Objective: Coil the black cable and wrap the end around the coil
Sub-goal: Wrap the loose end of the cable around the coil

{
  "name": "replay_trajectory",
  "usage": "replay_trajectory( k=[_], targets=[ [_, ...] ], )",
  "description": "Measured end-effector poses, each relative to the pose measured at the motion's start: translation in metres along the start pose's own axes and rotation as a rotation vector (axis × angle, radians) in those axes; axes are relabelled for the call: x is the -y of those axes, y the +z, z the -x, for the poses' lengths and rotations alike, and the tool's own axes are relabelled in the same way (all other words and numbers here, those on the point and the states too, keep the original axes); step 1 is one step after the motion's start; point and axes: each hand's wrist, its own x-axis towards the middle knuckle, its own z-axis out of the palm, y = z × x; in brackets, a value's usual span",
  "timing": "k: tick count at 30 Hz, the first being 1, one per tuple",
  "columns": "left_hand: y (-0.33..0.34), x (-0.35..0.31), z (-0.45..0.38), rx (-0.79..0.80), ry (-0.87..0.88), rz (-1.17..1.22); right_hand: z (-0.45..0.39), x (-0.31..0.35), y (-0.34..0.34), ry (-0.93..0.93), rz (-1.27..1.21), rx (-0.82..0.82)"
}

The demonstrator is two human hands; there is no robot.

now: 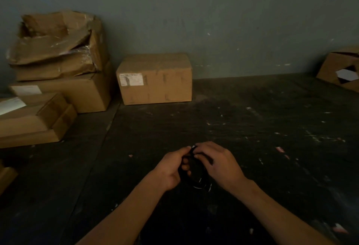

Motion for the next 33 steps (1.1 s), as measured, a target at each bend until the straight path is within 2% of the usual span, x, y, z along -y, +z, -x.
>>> replay_trajectory(
  k=[3, 5, 9, 14, 17, 21, 24, 28, 33],
  targets=[
    [0.001, 0.001, 0.002, 0.031, -0.062, 0.046, 0.000, -0.002, 0.000, -0.009, 0.003, 0.033],
    [0.002, 0.002, 0.003, 0.023, -0.041, -0.011, -0.002, -0.003, 0.001, -0.025, 0.036, 0.077],
    [0.003, 0.002, -0.001, -0.072, 0.052, -0.118, -0.004, -0.001, 0.001, -0.065, 0.039, 0.128],
    [-0.009, 0.000, -0.009, -0.199, 0.083, -0.053, -0.004, 0.009, -0.004, -0.054, -0.126, 0.171],
    [-0.011, -0.003, -0.003, -0.172, 0.178, -0.080, -0.005, 0.012, -0.006, 0.137, -0.396, 0.206],
    [-0.011, -0.003, 0.001, -0.122, 0.330, -0.183, -0.008, 0.018, -0.004, 0.526, -0.777, 0.212],
    [-0.009, -0.002, 0.002, -0.093, 0.429, -0.297, -0.013, 0.021, -0.001, 0.768, -0.859, 0.229],
    [-0.005, -0.001, 0.000, -0.083, 0.497, -0.412, -0.014, 0.020, 0.001, 0.865, -0.937, 0.280],
    [-0.008, 0.000, -0.001, -0.009, 0.481, -0.416, -0.008, 0.016, 0.004, 0.902, -1.080, 0.278]
  ],
)
